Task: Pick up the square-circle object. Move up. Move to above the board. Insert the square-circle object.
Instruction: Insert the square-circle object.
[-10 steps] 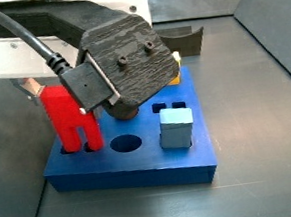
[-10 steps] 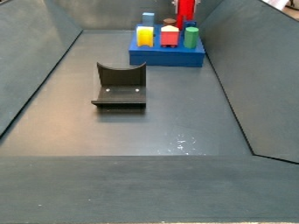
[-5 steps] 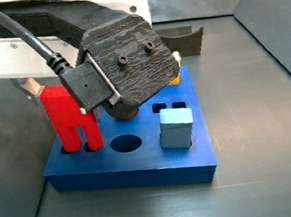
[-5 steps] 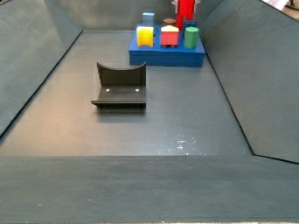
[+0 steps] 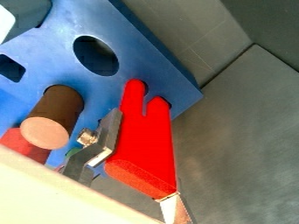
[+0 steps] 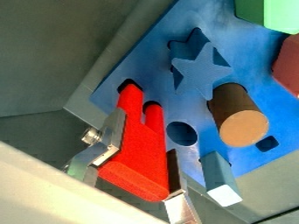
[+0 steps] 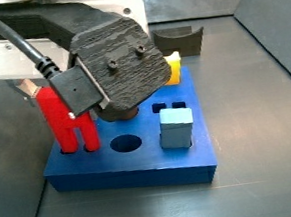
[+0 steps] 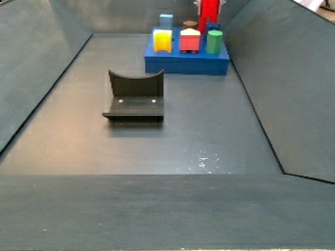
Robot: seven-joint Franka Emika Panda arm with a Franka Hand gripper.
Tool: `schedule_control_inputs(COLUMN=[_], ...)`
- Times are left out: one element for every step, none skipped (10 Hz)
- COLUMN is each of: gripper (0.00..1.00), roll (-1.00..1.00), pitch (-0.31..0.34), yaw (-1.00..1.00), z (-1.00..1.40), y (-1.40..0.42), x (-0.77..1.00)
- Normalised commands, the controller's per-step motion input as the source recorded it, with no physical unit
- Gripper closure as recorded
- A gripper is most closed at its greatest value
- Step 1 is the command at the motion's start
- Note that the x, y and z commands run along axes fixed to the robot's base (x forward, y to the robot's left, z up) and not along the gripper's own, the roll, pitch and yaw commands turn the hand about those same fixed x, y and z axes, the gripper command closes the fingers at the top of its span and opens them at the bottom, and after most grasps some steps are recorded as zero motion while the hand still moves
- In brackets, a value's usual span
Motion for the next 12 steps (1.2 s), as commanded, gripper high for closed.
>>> schedule_control_inputs(gripper=[1.00,1.00,1.00,1.00,1.00,1.00,1.00,1.00,1.00,1.00,1.00,1.00], roll=[-0.01,0.00,0.00,0.00,0.00,0.00,0.00,0.00,0.00,0.00,-0.01,0.00], pitch=[0.000,0.000,0.000,0.000,0.000,0.031,0.050,0.034,0.000,-0.071,-0.051,0.000], yaw=[-0.04,0.00,0.00,0.00,0.00,-0.18,-0.29,-0.09,0.01,0.11,0.08,0.00], z=[-0.07,-0.02,-0.13,-0.04,0.00,-0.21,-0.20,-0.01,-0.03,-0.11,-0.04,-0.02], y=[0.00,0.00,0.00,0.00,0.00,0.00,0.00,0.00,0.00,0.00,0.00,0.00], x=[0.00,0.00,0.00,0.00,0.04,0.36,0.35,0.07,-0.01,-0.33,-0.16,0.00])
